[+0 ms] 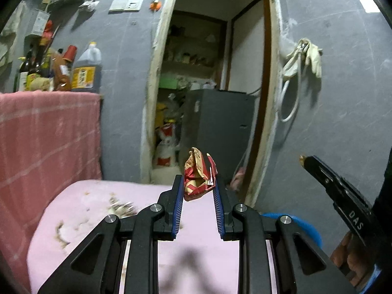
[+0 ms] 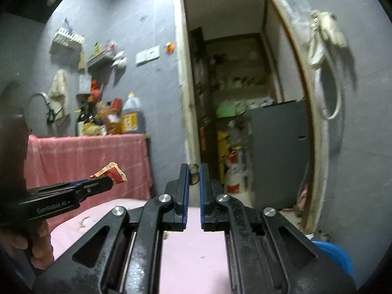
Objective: Collect trash
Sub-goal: 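Carry the red wrapper over the blue basin and open the left tool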
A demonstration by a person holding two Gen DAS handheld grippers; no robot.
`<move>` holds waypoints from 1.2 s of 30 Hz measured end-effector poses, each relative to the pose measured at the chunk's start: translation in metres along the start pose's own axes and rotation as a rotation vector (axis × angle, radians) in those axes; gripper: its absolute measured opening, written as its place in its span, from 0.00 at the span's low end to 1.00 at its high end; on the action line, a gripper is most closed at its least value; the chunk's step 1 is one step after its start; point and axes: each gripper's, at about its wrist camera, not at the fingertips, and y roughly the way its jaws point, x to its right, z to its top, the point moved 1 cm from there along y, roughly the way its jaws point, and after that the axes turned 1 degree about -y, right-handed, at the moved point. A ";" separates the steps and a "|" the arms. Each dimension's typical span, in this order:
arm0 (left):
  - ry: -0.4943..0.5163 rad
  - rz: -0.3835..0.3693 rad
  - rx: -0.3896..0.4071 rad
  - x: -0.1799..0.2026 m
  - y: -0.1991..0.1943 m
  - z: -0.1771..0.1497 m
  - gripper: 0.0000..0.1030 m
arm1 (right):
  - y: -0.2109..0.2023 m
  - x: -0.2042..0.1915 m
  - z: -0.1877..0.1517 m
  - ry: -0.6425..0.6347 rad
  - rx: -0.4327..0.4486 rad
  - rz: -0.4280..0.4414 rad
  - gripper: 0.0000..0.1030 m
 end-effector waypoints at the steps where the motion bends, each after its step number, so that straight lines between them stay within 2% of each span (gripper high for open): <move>1: -0.001 -0.015 0.004 0.006 0.003 0.003 0.19 | -0.004 0.006 0.002 0.007 0.013 -0.022 0.07; 9: -0.032 -0.144 -0.018 0.049 0.035 0.012 0.20 | -0.015 0.056 0.001 0.066 -0.003 -0.192 0.07; 14: -0.005 -0.200 -0.051 0.080 0.057 0.011 0.20 | -0.018 0.084 -0.004 0.098 -0.041 -0.270 0.07; 20: -0.003 -0.261 -0.214 0.102 0.095 -0.007 0.20 | -0.009 0.116 -0.017 0.166 -0.156 -0.366 0.07; 27: -0.064 -0.273 -0.387 0.107 0.133 -0.031 0.20 | 0.002 0.144 -0.039 0.274 -0.289 -0.396 0.08; 36: -0.058 -0.280 -0.463 0.112 0.150 -0.045 0.21 | 0.010 0.160 -0.053 0.328 -0.366 -0.407 0.09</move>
